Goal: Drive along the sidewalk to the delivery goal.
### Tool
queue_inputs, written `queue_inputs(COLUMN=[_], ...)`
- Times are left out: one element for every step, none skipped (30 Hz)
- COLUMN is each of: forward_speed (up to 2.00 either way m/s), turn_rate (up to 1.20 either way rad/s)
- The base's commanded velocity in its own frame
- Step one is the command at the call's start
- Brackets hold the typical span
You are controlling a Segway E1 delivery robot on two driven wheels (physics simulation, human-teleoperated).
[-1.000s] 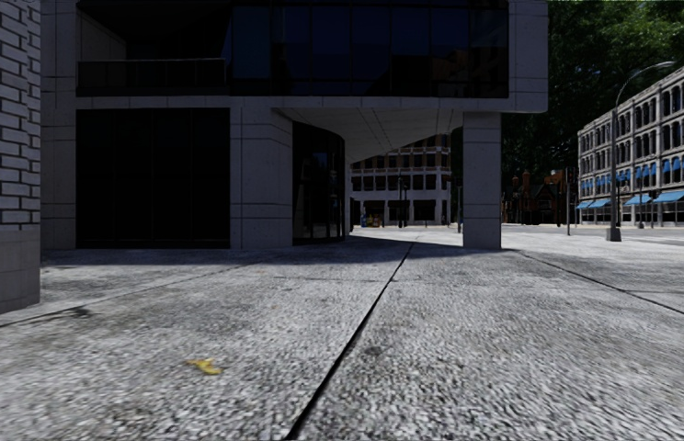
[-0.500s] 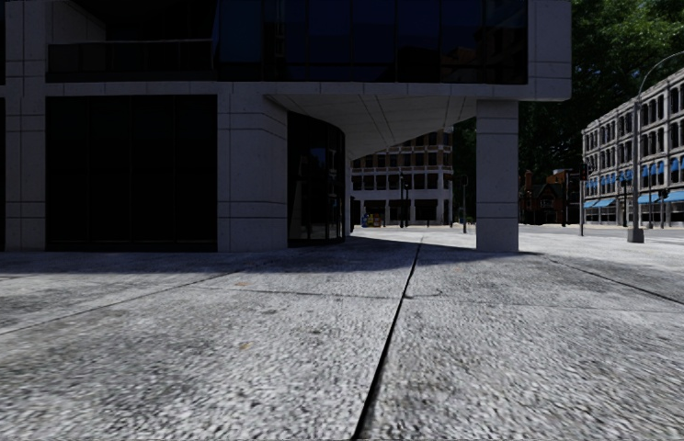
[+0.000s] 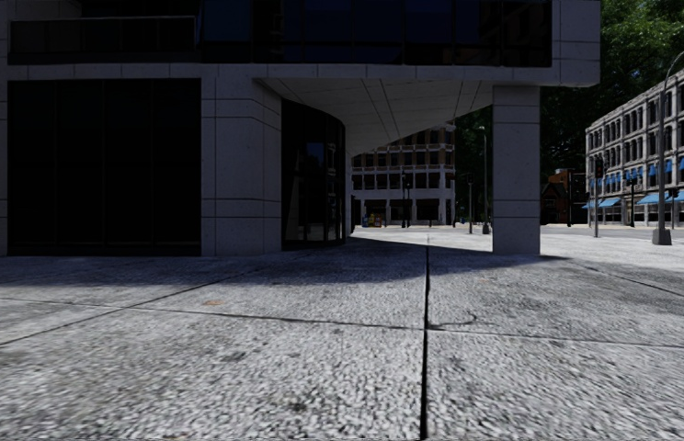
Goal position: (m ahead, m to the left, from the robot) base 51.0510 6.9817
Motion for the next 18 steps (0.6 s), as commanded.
queue_inputs(forward_speed=[2.0, 2.0, 2.0, 2.0, 2.0, 2.0, 1.99, 1.99, 1.99, 1.98, 1.98, 1.98, 1.98, 2.0, 2.0, 2.0, 2.0, 2.0], turn_rate=[0.0, 0.0, 0.0, 0.0, 0.0, 0.0, 0.0, 0.0, 0.0, -0.01, -0.15, -0.23, -0.23, -0.29, -0.3, -0.31, -0.31, -0.31])
